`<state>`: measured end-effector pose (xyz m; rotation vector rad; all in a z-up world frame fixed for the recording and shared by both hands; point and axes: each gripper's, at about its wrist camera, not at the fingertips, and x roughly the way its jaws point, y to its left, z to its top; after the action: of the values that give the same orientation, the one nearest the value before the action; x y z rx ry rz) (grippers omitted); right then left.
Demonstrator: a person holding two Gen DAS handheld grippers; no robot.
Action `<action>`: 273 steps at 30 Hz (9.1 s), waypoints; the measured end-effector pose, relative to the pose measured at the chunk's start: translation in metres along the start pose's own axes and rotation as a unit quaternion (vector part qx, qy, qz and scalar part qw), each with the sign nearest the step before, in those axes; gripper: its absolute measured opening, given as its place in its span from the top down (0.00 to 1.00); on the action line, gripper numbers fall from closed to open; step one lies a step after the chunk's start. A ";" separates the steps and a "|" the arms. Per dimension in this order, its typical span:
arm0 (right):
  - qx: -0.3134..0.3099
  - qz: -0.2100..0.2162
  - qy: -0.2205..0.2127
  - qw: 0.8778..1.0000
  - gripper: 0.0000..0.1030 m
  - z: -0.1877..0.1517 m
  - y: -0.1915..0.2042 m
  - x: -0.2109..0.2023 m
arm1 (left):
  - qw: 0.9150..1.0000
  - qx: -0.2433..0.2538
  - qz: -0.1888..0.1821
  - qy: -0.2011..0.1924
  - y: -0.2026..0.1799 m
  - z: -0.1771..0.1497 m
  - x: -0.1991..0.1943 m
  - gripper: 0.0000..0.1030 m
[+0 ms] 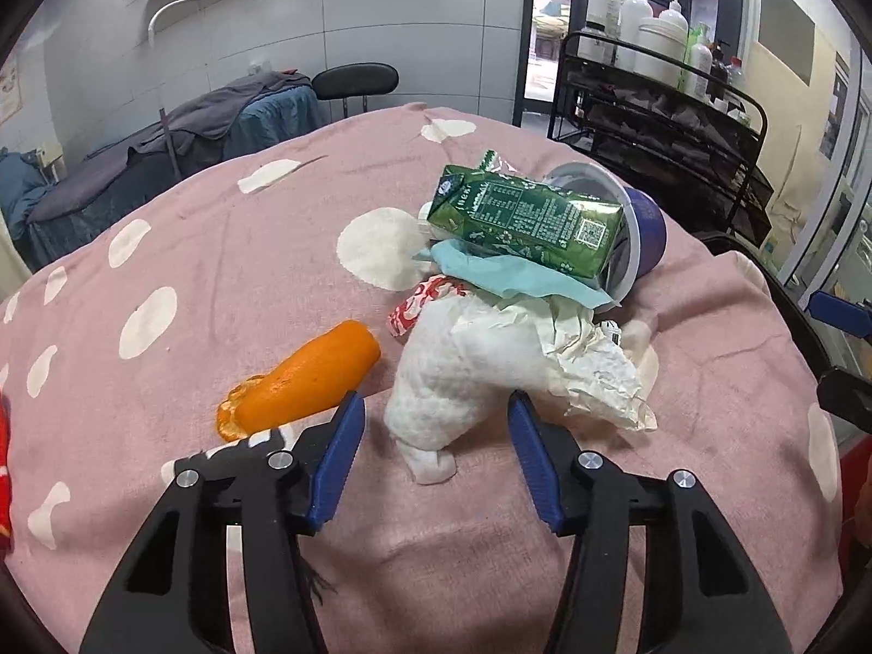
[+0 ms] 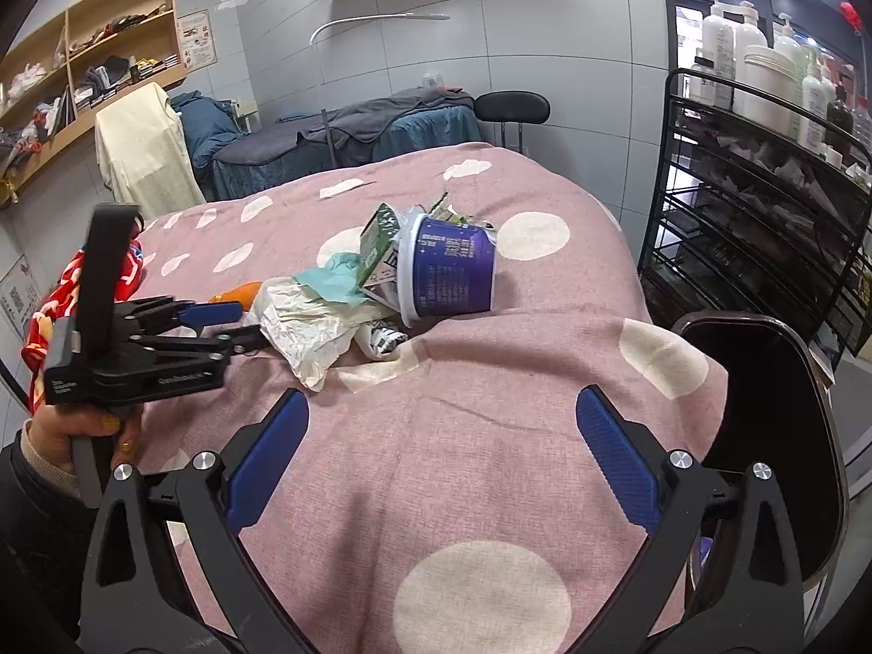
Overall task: Collect trash
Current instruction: 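Grasp the white tissue with the left tool while the right tool grasps crumpled white paper, then carry both items over the brown bin while the right tool opens to drop the paper, then open the left tool over the brown bin to drop the white tissue, then move both tools back over the trash on the bed, then grasp the orange peel with the left tool and lift it, then grasp the purple yogurt cup by its rim with the right tool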
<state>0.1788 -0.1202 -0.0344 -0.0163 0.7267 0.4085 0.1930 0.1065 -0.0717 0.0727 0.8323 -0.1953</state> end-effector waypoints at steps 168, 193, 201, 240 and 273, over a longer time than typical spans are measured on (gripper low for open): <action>0.240 -0.192 -0.014 0.952 0.11 -0.113 -0.211 -0.090 | 0.968 0.136 -0.207 -0.041 -0.258 0.035 -0.010 0.09; 0.090 -0.045 -0.003 0.995 0.11 -0.032 -0.086 -0.028 | 0.998 -0.033 -0.019 -0.056 -0.035 0.002 -0.037 0.09; 0.056 -0.014 0.007 0.998 0.10 -0.018 -0.056 -0.012 | 0.996 -0.055 0.067 -0.025 0.030 0.007 -0.020 0.15; -0.091 -0.007 0.122 0.988 0.16 0.072 -0.005 0.134 | 0.992 -0.112 0.044 -0.046 0.066 0.000 -0.028 0.64; -0.020 -0.040 0.102 0.994 0.53 0.093 -0.025 0.154 | 0.994 -0.092 0.015 -0.064 0.035 0.003 -0.040 0.64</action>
<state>0.3512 -0.0735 -0.0681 -0.1264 0.9157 0.3489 0.1762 0.1465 -0.0410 -0.0989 0.7185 -0.0935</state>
